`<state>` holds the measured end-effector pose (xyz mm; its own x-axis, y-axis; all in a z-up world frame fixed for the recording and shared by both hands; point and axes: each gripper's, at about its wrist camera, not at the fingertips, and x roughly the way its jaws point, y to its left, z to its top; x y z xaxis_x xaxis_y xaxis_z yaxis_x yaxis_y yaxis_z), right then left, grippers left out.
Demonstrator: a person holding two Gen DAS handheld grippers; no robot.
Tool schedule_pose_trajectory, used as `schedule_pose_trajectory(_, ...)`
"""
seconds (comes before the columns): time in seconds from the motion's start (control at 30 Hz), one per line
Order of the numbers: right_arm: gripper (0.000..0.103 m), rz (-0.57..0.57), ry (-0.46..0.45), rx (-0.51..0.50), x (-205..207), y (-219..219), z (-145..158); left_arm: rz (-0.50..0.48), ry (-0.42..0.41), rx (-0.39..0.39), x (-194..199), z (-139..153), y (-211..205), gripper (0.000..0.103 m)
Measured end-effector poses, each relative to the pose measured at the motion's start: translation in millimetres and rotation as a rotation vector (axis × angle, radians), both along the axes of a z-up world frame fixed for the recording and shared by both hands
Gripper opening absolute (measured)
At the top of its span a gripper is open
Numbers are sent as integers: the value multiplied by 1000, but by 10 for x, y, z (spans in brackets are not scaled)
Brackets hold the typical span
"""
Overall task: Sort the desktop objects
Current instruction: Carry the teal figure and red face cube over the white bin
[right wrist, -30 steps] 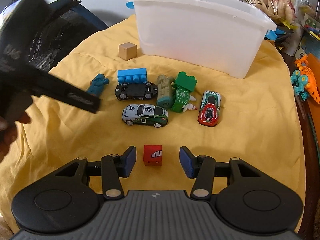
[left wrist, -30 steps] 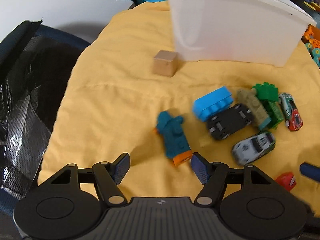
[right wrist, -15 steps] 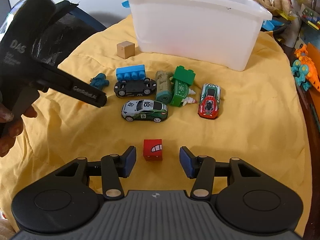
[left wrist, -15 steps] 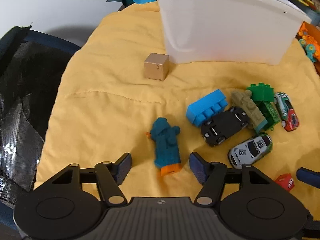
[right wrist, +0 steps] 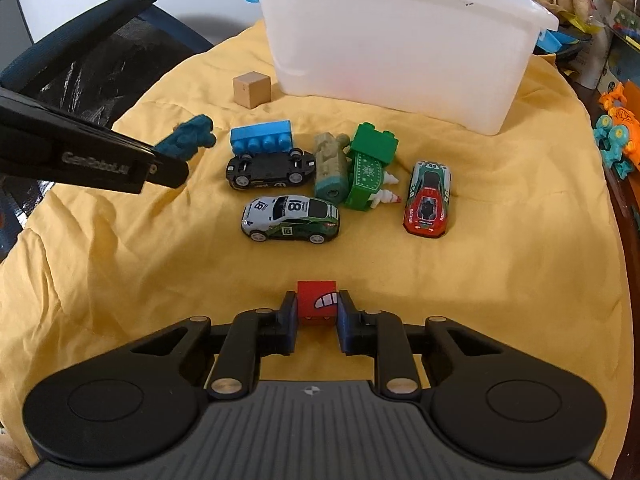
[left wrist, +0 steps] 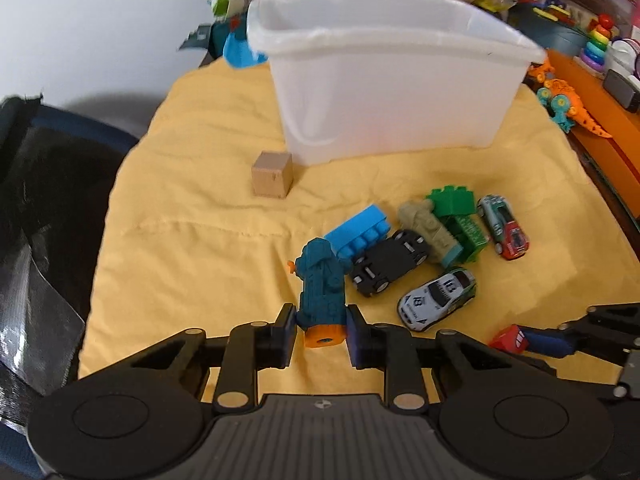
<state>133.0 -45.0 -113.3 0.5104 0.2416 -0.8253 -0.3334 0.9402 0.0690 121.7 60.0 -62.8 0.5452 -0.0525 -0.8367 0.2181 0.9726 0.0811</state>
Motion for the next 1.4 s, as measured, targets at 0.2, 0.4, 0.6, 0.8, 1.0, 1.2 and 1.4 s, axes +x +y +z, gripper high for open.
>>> schedule_pose_trajectory(0.2,22,-23,-5,22,19,-85,99,-51,-61,28,-56,222,-210,29)
schedule_pose_trajectory(0.4,22,-45,-46,13,118,-175,341,-73,-122,31,-8,447,-326,29)
schedule_pose_trajectory(0.6,22,-60,-92,-8,235,-258,594,-83,-179,39,80,661,-374,29)
schedule_pose_trajectory(0.8,22,-57,-129,-23,343,-264,764,-98,-234,58,162,850,-422,29)
schedule_pose_trajectory(1.0,22,-48,-194,-48,496,-257,1020,-100,-277,59,267,1031,-459,29)
schedule_pose_trajectory(1.2,22,-43,-280,-65,743,-274,1338,-78,-313,43,428,1174,-501,29)
schedule_pose_trajectory(1.4,22,-48,-317,-60,1028,-300,1489,-60,-332,40,702,1259,-517,29)
